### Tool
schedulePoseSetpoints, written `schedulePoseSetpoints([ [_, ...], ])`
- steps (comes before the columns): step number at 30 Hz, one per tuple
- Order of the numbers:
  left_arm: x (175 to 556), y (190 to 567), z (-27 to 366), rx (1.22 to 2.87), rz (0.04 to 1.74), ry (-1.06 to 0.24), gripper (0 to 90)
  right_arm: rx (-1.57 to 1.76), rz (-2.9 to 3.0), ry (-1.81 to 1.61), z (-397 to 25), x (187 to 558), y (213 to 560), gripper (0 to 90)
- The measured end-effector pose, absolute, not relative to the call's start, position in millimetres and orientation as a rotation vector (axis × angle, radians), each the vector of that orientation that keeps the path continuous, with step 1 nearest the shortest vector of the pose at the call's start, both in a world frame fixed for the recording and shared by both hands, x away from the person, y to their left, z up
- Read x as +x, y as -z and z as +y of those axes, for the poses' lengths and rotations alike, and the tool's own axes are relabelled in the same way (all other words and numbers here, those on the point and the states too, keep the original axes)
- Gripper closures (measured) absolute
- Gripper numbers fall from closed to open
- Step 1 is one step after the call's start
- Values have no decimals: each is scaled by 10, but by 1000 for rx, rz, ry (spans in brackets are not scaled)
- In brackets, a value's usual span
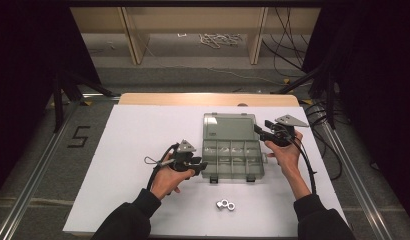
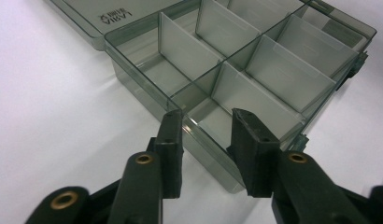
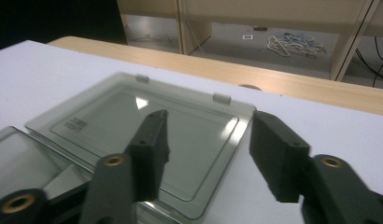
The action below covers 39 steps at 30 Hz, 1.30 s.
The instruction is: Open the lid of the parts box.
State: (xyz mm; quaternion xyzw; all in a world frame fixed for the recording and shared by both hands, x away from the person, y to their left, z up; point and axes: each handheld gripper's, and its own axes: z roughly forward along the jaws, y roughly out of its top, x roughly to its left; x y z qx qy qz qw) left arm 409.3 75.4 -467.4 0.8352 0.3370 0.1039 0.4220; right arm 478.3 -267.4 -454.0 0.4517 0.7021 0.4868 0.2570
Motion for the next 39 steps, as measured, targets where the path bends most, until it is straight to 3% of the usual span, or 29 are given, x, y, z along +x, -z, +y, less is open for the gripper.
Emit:
schedulePoseSetpoints([
  [10, 4022, 4522, 830, 2067, 791, -288, 517, 1162, 1923, -1382, -2605, 4521, 4267, 278],
  [12, 3931, 4516, 796, 2006, 877, -239, 481, 1143, 1931, -1409, -2565, 4474, 4235, 267],
  [13, 3968, 4496, 847, 2069, 782, -316, 466, 1132, 1939, -1410, -2555, 4453, 4219, 254],
  [15, 3942, 4486, 867, 2070, 774, -318, 439, 1136, 1947, -1407, -2521, 4416, 4185, 230],
  [23, 3815, 4432, 987, 2042, 759, -320, 386, 1071, 1946, -1438, -2380, 4236, 4074, 214],
  [24, 3723, 4436, 955, 1977, 874, -241, 385, 1052, 1953, -1439, -2370, 4221, 4070, 214],
  [26, 3727, 4429, 1016, 2001, 801, -282, 383, 1043, 1957, -1426, -2348, 4177, 4064, 212],
  [27, 3656, 4439, 986, 1941, 893, -217, 381, 1027, 1965, -1423, -2346, 4162, 4064, 211],
  [31, 3577, 4435, 1022, 1934, 924, -178, 355, 1017, 1987, -1433, -2315, 4088, 4058, 199],
  [37, 3509, 4438, 1057, 1922, 927, -175, 341, 959, 1983, -1448, -2286, 4014, 4048, 191],
  [39, 3566, 4425, 1150, 1997, 766, -294, 335, 942, 2010, -1439, -2269, 3931, 4028, 191],
])
